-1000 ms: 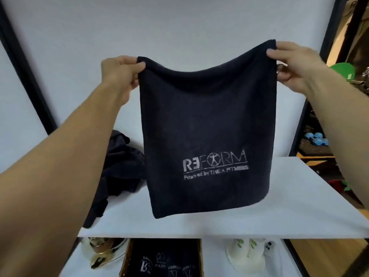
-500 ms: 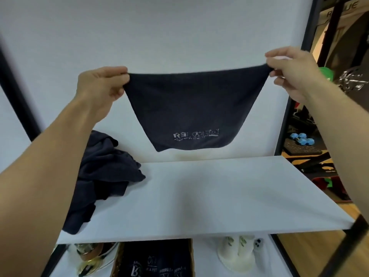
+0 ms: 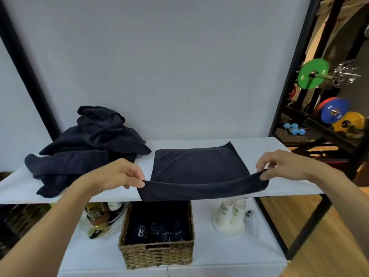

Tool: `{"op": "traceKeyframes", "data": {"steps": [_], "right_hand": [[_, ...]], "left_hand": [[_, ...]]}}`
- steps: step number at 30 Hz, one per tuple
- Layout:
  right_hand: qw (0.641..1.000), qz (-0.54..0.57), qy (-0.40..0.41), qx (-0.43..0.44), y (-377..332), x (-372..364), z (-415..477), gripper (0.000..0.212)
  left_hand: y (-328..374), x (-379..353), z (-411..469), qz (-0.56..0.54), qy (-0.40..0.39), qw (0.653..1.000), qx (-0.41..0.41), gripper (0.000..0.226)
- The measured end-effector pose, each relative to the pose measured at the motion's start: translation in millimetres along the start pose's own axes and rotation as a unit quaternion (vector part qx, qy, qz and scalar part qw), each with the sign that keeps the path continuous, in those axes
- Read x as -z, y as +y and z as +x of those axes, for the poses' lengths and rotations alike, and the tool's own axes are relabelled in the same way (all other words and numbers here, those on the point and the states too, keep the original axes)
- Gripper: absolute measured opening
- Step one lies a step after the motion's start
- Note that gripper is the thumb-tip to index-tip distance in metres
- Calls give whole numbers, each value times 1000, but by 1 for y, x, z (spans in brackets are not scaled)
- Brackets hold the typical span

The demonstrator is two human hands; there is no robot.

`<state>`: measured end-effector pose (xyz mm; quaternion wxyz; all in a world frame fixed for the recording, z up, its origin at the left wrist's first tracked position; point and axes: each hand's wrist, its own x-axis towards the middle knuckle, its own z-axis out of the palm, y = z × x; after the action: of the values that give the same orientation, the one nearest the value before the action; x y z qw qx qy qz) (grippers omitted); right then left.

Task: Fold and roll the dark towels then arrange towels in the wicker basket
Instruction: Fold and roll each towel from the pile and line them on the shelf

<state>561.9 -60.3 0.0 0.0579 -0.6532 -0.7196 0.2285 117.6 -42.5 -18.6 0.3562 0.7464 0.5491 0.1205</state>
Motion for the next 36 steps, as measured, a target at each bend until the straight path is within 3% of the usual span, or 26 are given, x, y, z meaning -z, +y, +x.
{"op": "traceKeyframes", "data": {"steps": [2, 6, 14, 19, 21, 24, 27, 29, 33, 36], "right_hand": [[995, 93, 10, -17, 5, 0, 7, 7], [963, 225, 145, -17, 10, 8, 50, 5], [941, 250, 226, -37, 34, -5, 198, 8], [962, 163, 194, -101, 53, -42, 248, 14], [962, 62, 246, -99, 50, -48, 253, 21], [960, -34, 277, 30, 4, -61, 249, 35], [979, -83, 128, 136, -40, -96, 245, 51], [985, -125, 65, 104, -28, -105, 249, 58], [986, -145, 79, 21, 17, -82, 258, 59], [989, -91, 113, 15, 24, -74, 257, 48]], "left_hand": [[-4, 0, 9, -69, 46, 997, 2, 5], [-5, 6, 58, -139, 198, 970, 15, 11], [-24, 7, 202, -126, 323, 933, 92, 16], [-49, -8, 248, -20, 285, 945, 157, 16], [-46, -15, 253, 62, 301, 936, 171, 29], [-12, -40, 253, 125, 317, 938, 58, 41], [7, -86, 245, 178, 150, 972, -21, 64], [-10, -96, 235, 264, 106, 959, -7, 73], [-46, -71, 211, 264, 115, 957, 17, 95], [-43, -73, 186, 284, 106, 951, -56, 102]]}}
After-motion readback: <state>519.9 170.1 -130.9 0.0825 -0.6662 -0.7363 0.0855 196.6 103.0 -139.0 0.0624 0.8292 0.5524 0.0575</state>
